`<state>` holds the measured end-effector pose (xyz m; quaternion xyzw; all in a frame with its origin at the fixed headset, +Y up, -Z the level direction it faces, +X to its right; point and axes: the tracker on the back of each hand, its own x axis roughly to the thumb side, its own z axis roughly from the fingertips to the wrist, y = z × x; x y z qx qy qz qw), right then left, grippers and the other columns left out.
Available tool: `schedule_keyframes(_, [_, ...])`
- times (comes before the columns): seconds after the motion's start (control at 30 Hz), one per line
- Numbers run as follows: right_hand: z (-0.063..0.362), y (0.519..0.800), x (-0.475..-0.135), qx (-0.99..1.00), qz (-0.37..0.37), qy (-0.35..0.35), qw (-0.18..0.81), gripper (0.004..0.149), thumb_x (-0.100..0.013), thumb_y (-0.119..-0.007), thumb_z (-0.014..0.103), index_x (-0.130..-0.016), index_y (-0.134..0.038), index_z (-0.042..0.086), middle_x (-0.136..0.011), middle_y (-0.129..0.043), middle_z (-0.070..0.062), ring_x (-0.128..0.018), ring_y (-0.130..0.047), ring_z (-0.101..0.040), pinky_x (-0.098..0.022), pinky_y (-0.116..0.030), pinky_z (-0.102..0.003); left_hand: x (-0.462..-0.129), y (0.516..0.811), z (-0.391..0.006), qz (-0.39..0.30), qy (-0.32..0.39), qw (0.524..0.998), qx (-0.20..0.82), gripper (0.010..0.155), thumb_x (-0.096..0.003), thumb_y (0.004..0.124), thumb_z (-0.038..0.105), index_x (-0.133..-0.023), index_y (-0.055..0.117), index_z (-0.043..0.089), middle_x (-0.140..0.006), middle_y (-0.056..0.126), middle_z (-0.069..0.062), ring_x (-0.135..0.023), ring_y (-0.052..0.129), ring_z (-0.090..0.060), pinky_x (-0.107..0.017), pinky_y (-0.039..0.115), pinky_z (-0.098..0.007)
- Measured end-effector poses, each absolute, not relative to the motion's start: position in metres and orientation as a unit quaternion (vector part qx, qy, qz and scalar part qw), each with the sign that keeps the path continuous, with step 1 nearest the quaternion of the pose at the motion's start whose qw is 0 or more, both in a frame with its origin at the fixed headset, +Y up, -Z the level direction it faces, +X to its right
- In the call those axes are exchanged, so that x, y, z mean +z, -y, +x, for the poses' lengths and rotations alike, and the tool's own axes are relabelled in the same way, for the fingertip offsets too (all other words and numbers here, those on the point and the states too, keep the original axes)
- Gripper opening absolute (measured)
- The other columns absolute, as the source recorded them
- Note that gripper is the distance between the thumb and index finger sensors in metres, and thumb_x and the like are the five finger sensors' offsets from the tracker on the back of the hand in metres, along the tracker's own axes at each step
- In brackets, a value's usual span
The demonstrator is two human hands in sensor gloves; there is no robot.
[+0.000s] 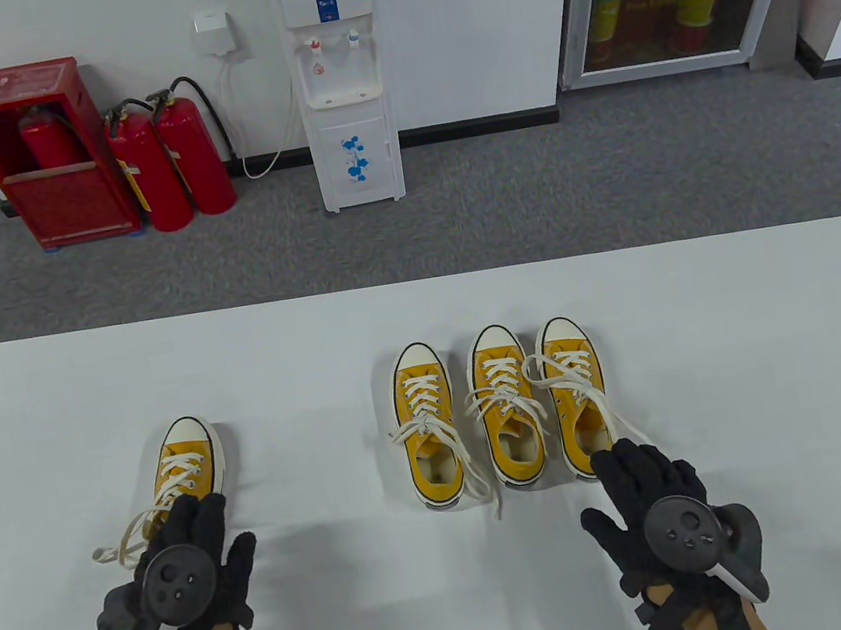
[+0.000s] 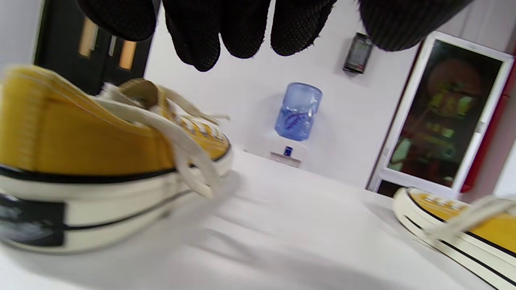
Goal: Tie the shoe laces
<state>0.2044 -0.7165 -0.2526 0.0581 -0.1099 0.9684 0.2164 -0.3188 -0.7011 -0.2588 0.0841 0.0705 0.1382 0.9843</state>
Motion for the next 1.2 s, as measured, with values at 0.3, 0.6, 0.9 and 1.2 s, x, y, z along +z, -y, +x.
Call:
schedule_keyframes(0.3, [0.204, 0.715, -0.253, 0.970, 0.055, 0.097, 0.215, 0.076, -0.043, -0.077, 0.057, -0.106, -0.061, 0.018, -0.114, -0.048, -0.010, -0.106, -0.054, -0.045, -0.071, -0.037, -0.073, -0.263, 0.714, -0.356, 0.060, -0.162, 0.978, 0.120, 0.072, -0.0498, 0.070, 0.059, -0.113, 0.050, 0.032, -0.124, 0.049, -0.008, -0.111, 0.062, -0.042, -0.077, 0.050, -0.070])
schedule_keyframes(0.6, [0.203, 0.716, -0.254, 0.972, 0.057, 0.083, 0.211, 0.075, -0.044, -0.077, 0.057, -0.106, -0.062, 0.018, -0.114, -0.048, -0.010, -0.105, -0.055, -0.045, -0.071, -0.037, -0.073, -0.270, 0.737, -0.385, 0.001, -0.227, 0.959, 0.167, 0.066, -0.0537, 0.066, 0.045, -0.114, 0.044, 0.030, -0.124, 0.046, -0.009, -0.110, 0.062, -0.042, -0.076, 0.052, -0.068])
schedule_keyframes(0.9, [0.200, 0.718, -0.255, 0.974, 0.062, 0.069, 0.205, 0.075, -0.044, -0.076, 0.056, -0.106, -0.062, 0.018, -0.113, -0.048, -0.011, -0.105, -0.057, -0.045, -0.071, -0.038, -0.072, -0.280, 0.750, -0.395, -0.027, -0.265, 0.935, 0.235, 0.064, -0.0530, 0.071, 0.048, -0.112, 0.053, 0.030, -0.117, 0.062, -0.008, -0.092, 0.081, -0.035, -0.071, 0.063, -0.061])
schedule_keyframes(1.2, [0.198, 0.720, -0.256, 0.975, 0.061, 0.058, 0.206, 0.073, -0.044, -0.076, 0.056, -0.106, -0.063, 0.018, -0.113, -0.050, -0.010, -0.104, -0.059, -0.045, -0.070, -0.040, -0.072, -0.289, 0.758, -0.408, -0.030, -0.313, 0.920, 0.232, 0.055, -0.0508, 0.076, 0.051, -0.102, 0.067, 0.032, -0.099, 0.077, -0.006, -0.063, 0.092, -0.028, -0.057, 0.076, -0.052])
